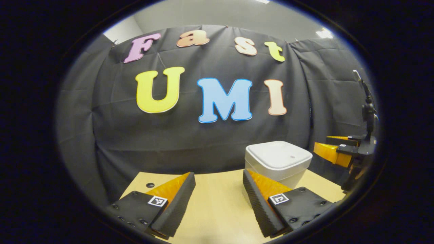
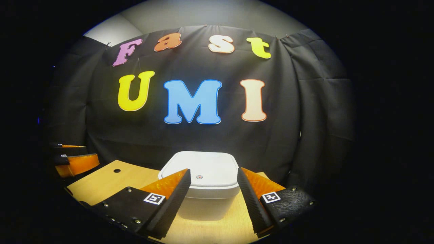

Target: Press the lid of the desktop garbage bin to open it, pick up the crumpled paper on the desktop and throw it into the bin, then pick up the pop can on the desktop and drop it into the bin, and finally close the garbage bin lid.

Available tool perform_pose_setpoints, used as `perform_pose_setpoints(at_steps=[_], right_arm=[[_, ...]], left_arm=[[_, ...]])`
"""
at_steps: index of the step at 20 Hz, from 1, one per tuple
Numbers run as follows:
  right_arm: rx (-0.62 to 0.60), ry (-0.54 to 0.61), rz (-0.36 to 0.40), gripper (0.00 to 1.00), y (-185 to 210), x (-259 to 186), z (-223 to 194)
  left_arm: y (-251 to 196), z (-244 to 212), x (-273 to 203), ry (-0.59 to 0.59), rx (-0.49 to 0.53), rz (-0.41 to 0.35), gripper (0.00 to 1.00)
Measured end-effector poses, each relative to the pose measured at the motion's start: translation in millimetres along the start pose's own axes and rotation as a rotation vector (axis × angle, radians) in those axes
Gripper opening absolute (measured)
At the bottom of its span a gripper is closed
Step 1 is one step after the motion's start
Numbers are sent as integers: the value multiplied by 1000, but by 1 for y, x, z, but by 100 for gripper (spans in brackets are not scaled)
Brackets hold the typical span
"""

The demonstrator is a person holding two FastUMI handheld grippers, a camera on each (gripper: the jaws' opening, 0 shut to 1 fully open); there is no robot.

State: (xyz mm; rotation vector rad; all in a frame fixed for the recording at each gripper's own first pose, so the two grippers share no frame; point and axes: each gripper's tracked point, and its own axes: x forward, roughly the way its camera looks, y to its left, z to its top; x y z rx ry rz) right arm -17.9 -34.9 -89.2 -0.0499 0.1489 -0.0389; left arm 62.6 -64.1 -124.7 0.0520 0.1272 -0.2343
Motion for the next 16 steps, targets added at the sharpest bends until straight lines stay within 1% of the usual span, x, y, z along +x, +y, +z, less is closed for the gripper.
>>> perform_pose_setpoints(at_steps=[4,6,11,12,13,14,16], right_arm=[[-5,-25,-8,88,-21,-13,3],[-5,-40,2,88,-37,-15,3],[-17,-52,72,88,-95,-14,-2],[-15,-59,88,88,-109,-14,-3],[-14,-67,104,88,-124,-16,-2],[-18,-70,117,88,-139,-16,-4],[-28,-86,134,88,-169,-18,-8]], left_arm=[[-34,6,1,-14,11,-24,96],[-57,11,3,-26,20,-16,96],[-133,20,0,-52,5,69,96],[-153,20,0,-57,-1,89,96],[-173,20,0,-63,-6,106,94],[-194,18,0,-66,-10,121,96],[-237,15,3,-74,-14,135,96]])
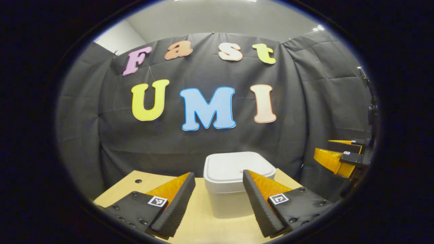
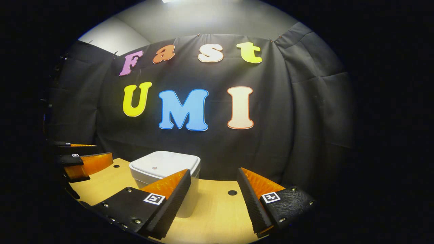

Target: Press the lid of the desktop garbage bin to open it, pick up the crumpled paper on the desktop and throw it into the bin, then pick up the pop can on the desktop and drop it into the bin, and finally close the garbage bin lid.

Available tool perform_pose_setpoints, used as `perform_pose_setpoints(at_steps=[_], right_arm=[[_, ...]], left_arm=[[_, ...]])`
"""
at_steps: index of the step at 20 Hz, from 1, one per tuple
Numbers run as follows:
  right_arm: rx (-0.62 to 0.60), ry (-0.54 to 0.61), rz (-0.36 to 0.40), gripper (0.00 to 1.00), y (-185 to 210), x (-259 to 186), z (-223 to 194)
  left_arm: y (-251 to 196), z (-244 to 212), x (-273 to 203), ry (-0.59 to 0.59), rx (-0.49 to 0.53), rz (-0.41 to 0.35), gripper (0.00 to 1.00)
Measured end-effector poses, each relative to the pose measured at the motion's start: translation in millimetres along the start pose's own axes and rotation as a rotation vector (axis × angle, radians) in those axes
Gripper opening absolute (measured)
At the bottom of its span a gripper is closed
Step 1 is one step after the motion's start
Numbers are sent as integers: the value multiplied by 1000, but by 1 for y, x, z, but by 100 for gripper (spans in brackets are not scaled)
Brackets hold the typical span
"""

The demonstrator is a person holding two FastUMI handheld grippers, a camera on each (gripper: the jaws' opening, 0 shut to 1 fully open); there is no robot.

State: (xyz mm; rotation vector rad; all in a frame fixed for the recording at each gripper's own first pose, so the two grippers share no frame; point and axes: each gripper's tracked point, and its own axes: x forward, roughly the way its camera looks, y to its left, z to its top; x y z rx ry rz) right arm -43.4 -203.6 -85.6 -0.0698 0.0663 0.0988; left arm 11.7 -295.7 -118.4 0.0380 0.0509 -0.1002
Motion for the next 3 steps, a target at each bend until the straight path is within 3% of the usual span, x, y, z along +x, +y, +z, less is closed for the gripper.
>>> perform_pose_setpoints(at_steps=[3], right_arm=[[-6,-8,-3,88,-45,-8,-11]], left_arm=[[-62,-8,1,-5,2,-1,93]])
